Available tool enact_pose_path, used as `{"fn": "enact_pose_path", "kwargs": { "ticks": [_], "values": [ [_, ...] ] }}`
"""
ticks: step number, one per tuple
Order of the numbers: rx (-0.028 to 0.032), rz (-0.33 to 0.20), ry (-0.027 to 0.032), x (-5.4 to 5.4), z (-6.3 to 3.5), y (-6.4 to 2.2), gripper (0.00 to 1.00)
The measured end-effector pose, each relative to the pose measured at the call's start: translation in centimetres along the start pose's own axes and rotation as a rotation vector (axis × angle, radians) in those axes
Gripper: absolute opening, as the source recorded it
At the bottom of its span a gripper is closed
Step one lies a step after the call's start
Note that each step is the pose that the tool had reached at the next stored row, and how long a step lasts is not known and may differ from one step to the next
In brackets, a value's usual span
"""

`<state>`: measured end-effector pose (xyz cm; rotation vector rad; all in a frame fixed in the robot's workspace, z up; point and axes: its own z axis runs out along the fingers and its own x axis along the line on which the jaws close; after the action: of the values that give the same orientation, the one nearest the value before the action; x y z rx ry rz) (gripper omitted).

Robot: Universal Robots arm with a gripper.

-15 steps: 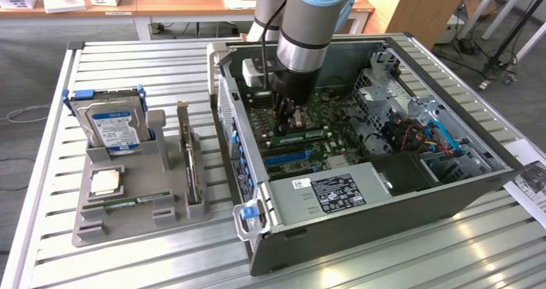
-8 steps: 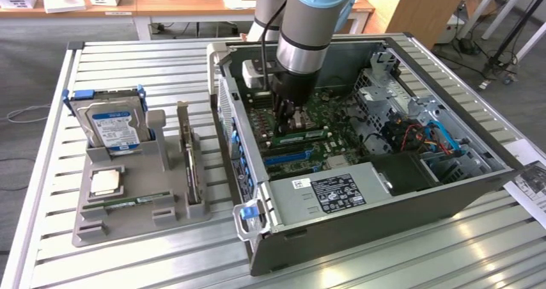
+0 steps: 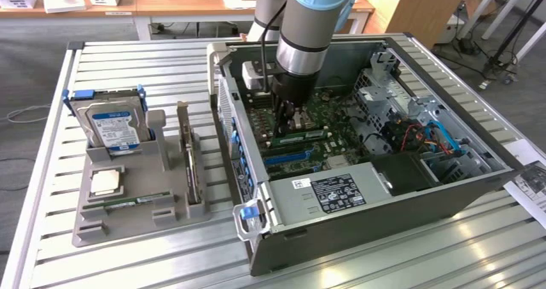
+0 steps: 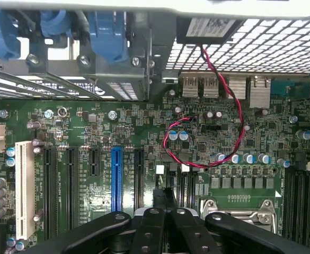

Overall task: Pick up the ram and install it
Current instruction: 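Press down the ram until it locks into place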

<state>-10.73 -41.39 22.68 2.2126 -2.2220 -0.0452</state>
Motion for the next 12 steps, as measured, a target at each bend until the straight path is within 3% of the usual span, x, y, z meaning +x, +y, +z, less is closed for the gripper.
{"fn": "enact_pose_path", "kwargs": {
  "ticks": [12],
  "values": [
    [-0.0002,0.000,0.0003,0.01,0.13,0.00,0.11]
  ]
}}
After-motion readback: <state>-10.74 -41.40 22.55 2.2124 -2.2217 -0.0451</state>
